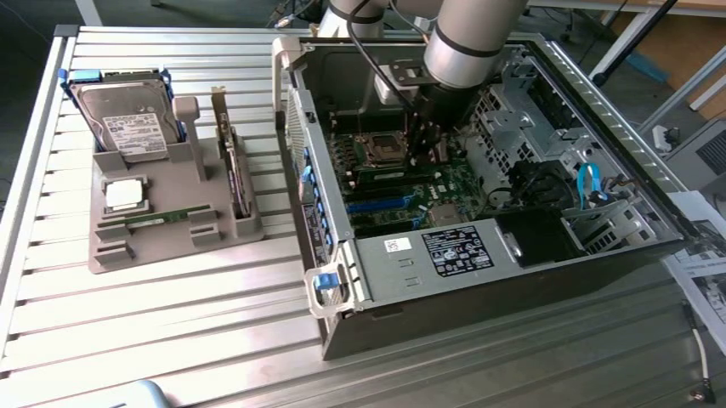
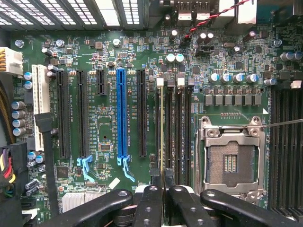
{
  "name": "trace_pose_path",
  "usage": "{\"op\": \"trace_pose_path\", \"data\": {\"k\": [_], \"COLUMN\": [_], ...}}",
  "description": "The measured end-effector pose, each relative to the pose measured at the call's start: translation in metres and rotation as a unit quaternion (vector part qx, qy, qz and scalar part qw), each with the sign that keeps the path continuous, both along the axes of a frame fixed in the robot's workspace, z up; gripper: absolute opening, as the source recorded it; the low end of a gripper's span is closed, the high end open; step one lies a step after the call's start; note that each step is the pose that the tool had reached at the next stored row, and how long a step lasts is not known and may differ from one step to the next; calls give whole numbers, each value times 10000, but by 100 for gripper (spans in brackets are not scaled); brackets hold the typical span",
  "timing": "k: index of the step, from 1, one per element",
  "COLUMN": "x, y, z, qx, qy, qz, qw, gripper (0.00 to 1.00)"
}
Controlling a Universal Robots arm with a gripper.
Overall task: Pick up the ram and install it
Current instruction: 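Insert the ram into the slot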
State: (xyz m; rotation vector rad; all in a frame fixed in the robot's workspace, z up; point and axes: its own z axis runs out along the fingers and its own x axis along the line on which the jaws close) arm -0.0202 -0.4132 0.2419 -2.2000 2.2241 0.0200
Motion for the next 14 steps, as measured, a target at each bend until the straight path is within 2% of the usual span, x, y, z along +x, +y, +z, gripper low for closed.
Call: {"op": "trace_pose_path", "data": {"k": [14], "x": [0], "y": [1], "z": [-23], "qx": [1], "qy": [-1], "qz": [0], "qw": [10000], "gripper": [12]}}
